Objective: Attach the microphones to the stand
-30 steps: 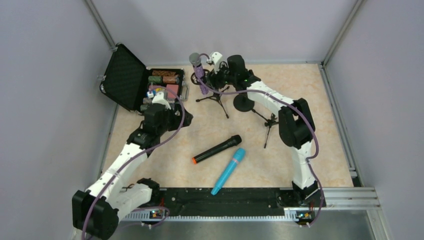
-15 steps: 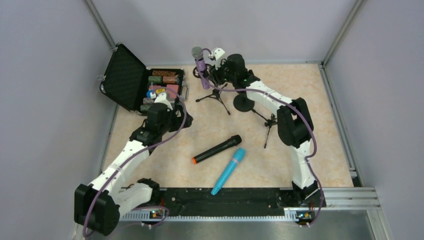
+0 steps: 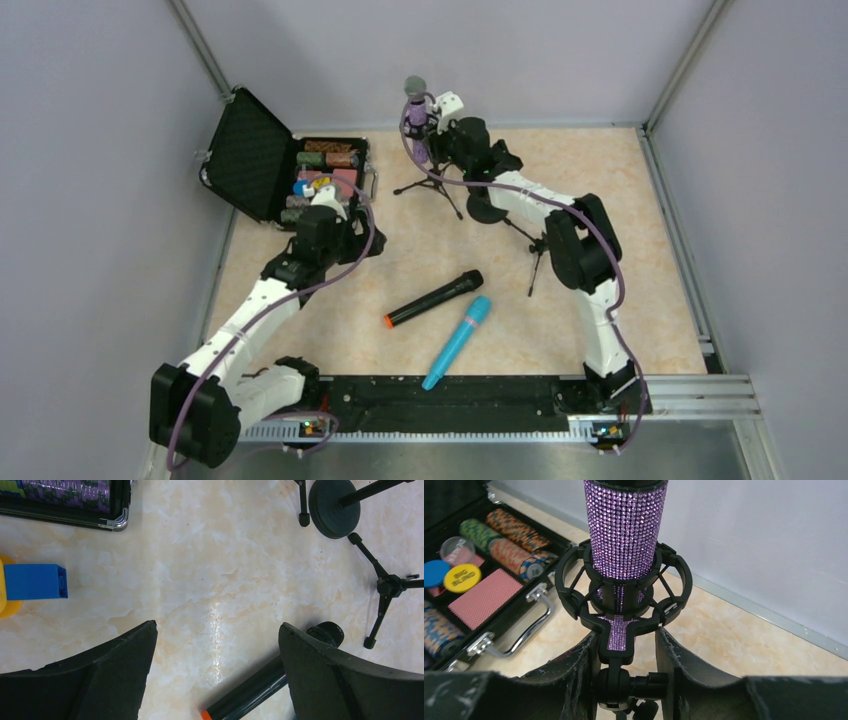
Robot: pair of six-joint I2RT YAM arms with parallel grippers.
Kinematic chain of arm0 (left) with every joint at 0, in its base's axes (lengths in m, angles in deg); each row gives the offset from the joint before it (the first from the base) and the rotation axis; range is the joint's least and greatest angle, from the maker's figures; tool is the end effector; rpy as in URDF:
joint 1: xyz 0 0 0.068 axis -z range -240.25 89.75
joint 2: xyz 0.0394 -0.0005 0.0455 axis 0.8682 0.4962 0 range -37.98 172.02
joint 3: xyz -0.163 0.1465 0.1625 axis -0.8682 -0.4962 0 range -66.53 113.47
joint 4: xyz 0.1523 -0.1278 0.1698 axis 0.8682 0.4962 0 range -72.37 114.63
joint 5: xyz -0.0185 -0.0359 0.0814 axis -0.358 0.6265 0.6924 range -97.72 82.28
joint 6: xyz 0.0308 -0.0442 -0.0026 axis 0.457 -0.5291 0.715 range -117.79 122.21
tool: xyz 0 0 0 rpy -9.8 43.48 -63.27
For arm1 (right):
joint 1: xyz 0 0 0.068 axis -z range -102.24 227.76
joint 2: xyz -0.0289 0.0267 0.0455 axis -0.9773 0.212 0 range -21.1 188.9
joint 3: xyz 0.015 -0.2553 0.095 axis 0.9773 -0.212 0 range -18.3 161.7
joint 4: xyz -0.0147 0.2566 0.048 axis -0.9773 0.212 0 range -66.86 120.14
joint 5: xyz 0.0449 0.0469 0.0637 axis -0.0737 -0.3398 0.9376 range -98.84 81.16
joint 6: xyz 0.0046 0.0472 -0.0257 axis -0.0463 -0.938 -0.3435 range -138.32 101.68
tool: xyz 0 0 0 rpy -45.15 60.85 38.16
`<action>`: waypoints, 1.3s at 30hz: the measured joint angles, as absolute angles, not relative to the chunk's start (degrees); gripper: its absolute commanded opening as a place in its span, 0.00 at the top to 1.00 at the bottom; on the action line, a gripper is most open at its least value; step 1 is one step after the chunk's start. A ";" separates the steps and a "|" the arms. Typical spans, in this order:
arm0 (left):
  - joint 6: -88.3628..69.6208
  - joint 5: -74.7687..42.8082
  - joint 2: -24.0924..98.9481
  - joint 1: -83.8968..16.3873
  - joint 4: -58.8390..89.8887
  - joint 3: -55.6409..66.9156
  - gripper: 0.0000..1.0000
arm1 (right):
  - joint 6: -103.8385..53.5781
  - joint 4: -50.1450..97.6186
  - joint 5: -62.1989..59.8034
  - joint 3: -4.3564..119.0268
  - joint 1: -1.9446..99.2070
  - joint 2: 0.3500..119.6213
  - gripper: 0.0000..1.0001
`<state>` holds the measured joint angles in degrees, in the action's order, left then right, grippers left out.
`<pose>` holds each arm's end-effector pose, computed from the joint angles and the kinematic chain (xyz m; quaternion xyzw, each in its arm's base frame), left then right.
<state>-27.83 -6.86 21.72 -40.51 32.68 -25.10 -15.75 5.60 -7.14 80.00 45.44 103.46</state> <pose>0.2165 -0.0770 0.2614 -0.0825 0.8762 -0.1938 0.4334 0.4426 0.2813 0.2598 -0.2366 0.7209 0.1781 0.6265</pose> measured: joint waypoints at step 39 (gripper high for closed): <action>-27.86 -10.72 23.04 -40.59 32.72 -25.04 0.06 | -14.57 -0.43 -25.26 81.73 41.75 102.21 0.20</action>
